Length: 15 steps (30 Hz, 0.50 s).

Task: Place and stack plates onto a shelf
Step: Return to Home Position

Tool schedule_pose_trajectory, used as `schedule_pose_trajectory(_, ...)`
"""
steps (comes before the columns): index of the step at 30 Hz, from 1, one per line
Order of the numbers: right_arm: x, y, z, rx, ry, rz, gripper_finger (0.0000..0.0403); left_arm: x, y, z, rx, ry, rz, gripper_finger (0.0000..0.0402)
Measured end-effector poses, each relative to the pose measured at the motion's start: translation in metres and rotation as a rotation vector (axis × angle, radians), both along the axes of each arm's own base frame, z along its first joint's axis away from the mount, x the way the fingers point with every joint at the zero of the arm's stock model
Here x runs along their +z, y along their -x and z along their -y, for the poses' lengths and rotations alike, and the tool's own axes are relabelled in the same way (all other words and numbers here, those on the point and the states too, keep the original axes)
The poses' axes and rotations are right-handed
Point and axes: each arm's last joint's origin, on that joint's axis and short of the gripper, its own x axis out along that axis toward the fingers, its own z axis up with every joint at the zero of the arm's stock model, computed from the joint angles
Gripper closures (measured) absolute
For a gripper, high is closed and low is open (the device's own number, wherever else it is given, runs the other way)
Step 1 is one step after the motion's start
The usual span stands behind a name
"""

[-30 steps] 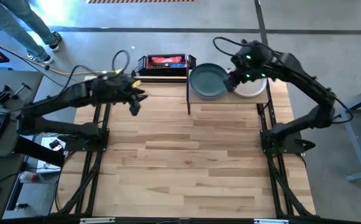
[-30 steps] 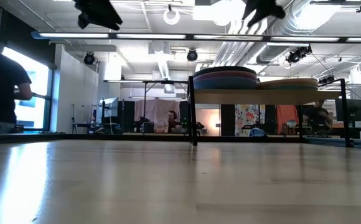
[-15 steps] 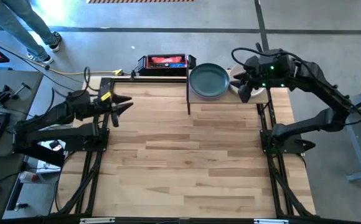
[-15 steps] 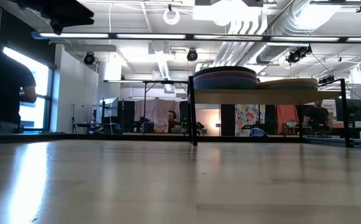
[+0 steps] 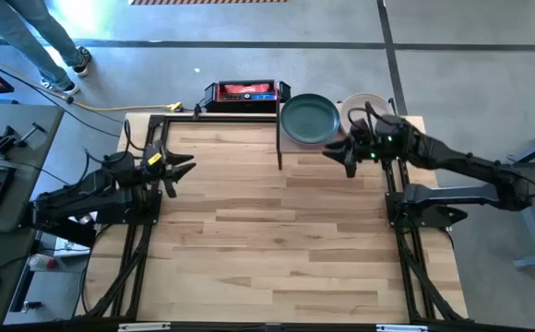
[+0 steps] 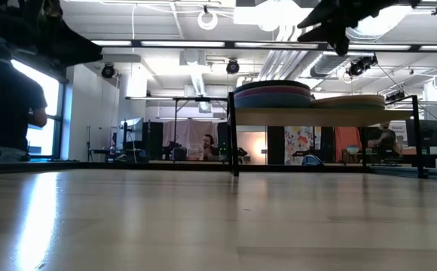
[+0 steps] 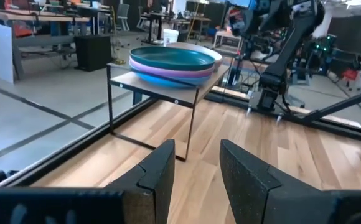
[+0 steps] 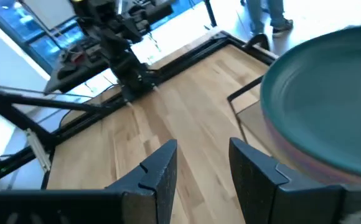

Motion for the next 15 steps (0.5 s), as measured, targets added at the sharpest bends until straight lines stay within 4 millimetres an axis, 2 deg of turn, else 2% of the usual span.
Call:
schedule_pose_trajectory(7, -0.038, 0.017, -0.015, 0.030, 0.009, 0.129, 0.0275, -0.029, -0.006, -0.001, -0.016, -0.015, 0.038, 0.0284)
schedule_pose_trajectory(15, -0.076, 0.037, -0.024, 0.044, 0.023, 0.163, 0.0275, -0.056, -0.015, -0.002, -0.076, 0.107, 0.081, 0.0284)
